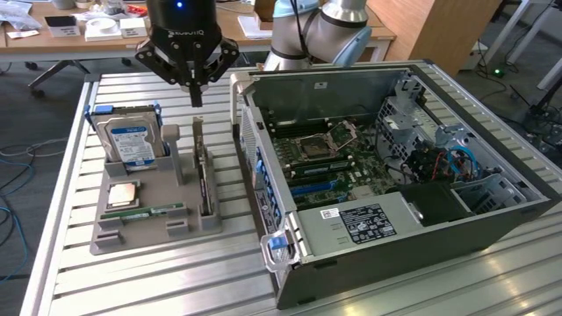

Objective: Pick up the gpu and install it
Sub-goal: 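Reach for the gpu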

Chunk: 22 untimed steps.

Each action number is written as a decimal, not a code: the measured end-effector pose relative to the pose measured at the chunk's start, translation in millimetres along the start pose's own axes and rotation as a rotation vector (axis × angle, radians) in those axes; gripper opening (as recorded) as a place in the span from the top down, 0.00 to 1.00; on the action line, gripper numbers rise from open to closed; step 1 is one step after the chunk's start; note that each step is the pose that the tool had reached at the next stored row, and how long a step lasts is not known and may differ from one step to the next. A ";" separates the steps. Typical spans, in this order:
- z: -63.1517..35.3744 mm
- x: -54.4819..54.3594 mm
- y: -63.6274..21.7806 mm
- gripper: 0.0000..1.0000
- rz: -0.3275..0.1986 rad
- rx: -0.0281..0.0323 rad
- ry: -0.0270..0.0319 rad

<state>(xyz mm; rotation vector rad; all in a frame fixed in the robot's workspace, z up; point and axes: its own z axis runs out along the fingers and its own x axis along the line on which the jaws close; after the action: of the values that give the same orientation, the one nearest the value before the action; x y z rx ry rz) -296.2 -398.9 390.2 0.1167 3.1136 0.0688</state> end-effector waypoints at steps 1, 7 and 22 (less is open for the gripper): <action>-0.1 1.0 0.0 0.89 0.000 0.0001 0.0001; 0.0 2.9 -0.2 0.89 0.000 0.0000 0.0000; -0.4 4.3 -9.5 0.89 0.000 0.0025 -0.0002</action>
<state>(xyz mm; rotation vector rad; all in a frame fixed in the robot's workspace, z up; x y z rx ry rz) -301.2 -408.1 390.1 0.1168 3.1137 0.0650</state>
